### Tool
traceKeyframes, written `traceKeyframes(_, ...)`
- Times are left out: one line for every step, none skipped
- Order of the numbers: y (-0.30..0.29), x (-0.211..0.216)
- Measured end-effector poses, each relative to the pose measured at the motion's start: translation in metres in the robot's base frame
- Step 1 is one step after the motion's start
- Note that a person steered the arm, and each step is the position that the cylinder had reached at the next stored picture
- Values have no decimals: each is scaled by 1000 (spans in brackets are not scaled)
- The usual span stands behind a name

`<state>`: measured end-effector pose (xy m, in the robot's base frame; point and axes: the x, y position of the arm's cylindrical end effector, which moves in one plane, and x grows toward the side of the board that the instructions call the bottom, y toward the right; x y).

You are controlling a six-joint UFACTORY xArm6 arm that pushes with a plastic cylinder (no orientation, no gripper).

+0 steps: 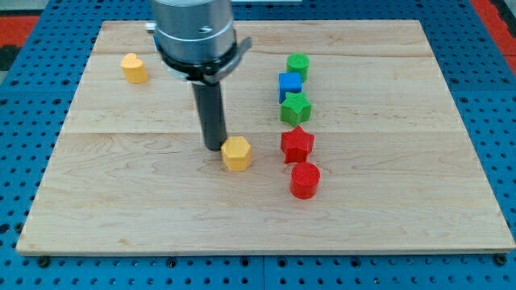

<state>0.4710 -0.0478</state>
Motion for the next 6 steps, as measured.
traceKeyframes(32, 7)
traceKeyframes(39, 1)
traceKeyframes(50, 32)
traceKeyframes(55, 67)
traceKeyframes(49, 70)
traceKeyframes(35, 96)
